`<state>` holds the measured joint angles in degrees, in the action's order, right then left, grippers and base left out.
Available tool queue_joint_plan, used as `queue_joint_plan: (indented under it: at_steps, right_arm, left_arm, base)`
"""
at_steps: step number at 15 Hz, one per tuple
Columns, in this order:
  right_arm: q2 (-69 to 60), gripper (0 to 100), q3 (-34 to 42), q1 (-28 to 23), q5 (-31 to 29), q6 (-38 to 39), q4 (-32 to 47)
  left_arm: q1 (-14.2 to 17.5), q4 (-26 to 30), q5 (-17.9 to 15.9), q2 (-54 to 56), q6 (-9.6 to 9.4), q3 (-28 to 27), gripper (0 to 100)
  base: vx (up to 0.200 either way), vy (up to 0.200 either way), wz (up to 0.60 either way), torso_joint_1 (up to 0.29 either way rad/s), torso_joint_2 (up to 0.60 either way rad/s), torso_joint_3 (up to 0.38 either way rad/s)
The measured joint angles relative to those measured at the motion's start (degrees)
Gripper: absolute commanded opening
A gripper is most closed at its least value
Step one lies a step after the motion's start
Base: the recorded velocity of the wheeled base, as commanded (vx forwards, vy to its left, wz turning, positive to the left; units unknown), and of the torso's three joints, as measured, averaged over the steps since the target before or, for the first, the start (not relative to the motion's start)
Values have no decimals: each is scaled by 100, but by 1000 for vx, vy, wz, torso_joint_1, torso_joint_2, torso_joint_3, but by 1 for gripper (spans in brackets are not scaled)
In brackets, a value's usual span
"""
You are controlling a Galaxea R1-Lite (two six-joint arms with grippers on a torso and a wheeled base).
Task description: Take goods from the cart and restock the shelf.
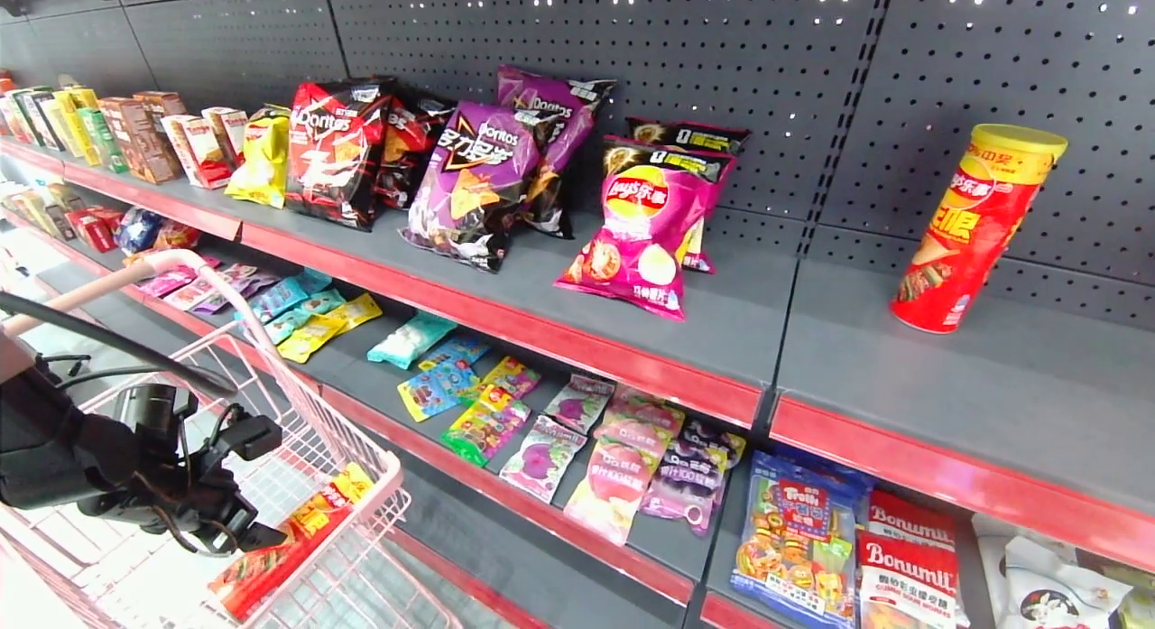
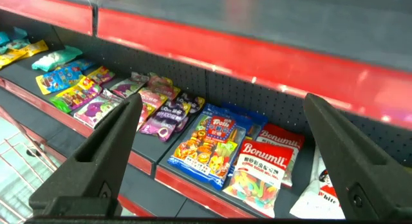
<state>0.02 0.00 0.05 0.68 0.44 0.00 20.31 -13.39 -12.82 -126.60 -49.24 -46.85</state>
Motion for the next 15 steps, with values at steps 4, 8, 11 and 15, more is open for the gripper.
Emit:
queue_joint_plan:
  at_steps: [4, 8, 11, 15]
  right_arm:
    - [0, 100, 0, 2, 0, 0, 2]
    - [0, 100, 0, 0, -2, 0, 0]
    - [0, 100, 0, -2, 0, -9, 0]
    - [0, 100, 0, -2, -9, -1, 0]
  left_arm:
    - [-5, 0, -9, -13, 11, -26, 100]
    - [-44, -5, -39, -17, 13, -100, 100]
    - [-168, -2, -67, -39, 307, -141, 100]
    - [-343, 217, -176, -176, 1064, -555, 100]
  base:
    - [0, 0, 0, -233, 544, 303]
    - [0, 0, 0, -154, 371, 210]
    - [0, 0, 0, -15, 54, 34]
    - [0, 0, 0, 0, 0, 0]
